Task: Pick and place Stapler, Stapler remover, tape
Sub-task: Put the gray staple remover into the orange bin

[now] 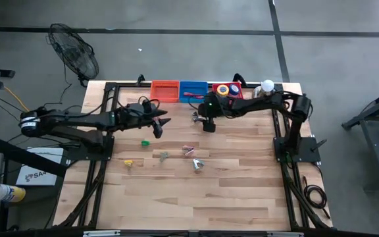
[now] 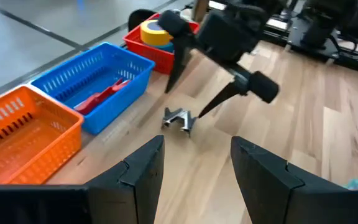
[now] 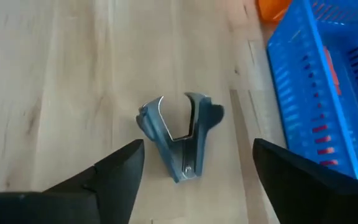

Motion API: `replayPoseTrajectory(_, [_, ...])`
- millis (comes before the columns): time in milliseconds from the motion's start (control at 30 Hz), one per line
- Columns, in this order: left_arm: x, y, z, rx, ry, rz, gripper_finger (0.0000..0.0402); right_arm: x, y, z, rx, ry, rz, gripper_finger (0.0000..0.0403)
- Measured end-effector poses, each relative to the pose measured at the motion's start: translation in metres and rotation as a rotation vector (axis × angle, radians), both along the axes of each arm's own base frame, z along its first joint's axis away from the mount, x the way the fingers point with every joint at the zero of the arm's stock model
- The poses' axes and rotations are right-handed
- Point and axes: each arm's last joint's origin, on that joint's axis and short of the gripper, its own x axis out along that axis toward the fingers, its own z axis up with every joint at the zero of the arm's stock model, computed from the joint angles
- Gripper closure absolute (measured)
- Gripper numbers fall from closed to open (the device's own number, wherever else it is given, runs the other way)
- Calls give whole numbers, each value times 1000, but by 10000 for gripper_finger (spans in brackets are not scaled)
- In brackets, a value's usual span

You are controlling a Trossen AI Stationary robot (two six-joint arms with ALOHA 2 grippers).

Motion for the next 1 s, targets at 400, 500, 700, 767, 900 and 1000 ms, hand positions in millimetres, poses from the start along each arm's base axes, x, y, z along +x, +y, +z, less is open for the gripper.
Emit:
replayPoseTrajectory(400, [0, -4, -1, 0, 17, -16, 220, 12, -10, -18, 81, 59, 45, 106])
replayPoseTrajectory(500, [0, -4, -1, 0, 17, -17, 220, 11, -11, -19, 100, 54, 51, 112])
replayPoseTrajectory(700, [0, -4, -1, 1, 17, -15, 220, 10, -11, -20, 112, 54, 50, 147])
replayPoseTrajectory(767, [0, -4, -1, 1, 17, -15, 220, 10, -11, -20, 118, 53, 55, 162])
replayPoseTrajectory(900, [0, -4, -1, 2, 17, -12, 220, 10, -11, -20, 134, 46, 59, 198])
replayPoseTrajectory(1000, [0, -4, -1, 5, 19, -14, 220, 10, -11, -20, 135, 46, 58, 226])
